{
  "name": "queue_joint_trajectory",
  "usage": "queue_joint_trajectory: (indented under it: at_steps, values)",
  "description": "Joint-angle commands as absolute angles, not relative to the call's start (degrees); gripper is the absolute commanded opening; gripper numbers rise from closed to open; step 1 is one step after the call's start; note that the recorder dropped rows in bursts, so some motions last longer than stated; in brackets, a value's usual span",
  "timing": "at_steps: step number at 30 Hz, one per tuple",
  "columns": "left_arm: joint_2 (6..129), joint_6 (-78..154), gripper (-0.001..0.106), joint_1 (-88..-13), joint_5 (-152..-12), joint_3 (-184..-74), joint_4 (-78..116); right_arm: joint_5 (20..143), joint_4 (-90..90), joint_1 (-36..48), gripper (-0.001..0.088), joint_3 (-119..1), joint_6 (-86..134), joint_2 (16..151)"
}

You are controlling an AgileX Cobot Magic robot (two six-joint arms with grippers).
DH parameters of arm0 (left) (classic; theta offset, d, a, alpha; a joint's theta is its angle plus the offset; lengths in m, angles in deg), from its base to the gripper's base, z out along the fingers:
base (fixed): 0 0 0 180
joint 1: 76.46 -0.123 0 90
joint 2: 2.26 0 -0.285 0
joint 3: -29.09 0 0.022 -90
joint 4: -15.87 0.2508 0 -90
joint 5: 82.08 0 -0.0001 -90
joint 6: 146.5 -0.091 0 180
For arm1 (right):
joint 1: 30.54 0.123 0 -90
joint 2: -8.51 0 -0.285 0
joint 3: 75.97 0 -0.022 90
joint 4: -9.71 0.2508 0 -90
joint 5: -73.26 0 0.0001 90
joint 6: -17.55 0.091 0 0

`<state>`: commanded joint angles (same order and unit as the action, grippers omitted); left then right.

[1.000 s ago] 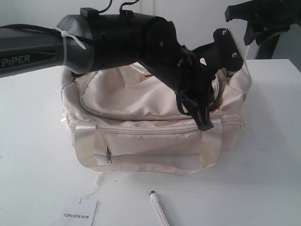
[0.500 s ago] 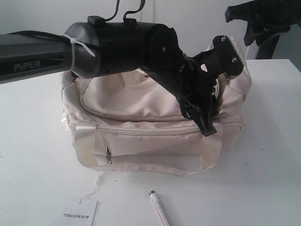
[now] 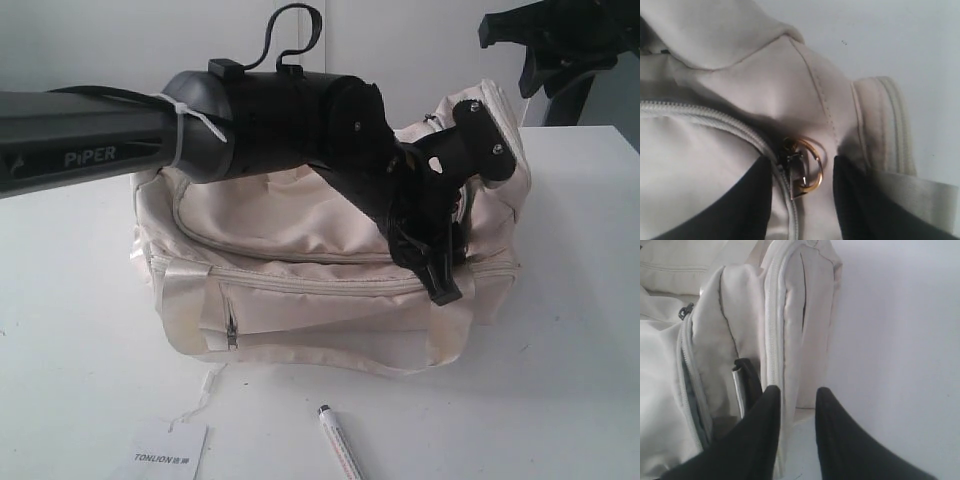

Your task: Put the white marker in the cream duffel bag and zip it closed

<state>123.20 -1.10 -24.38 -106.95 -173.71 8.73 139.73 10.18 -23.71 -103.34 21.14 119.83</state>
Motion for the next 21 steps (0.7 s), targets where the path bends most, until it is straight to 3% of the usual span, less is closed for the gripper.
queue_joint_trajectory:
  at_steps: [21]
  values:
    - [123.10,3.53,0.045,-24.38,-105.75,-173.71,11.16,139.50,10.18,-23.71,0.0243,-103.34,21.03,119.83]
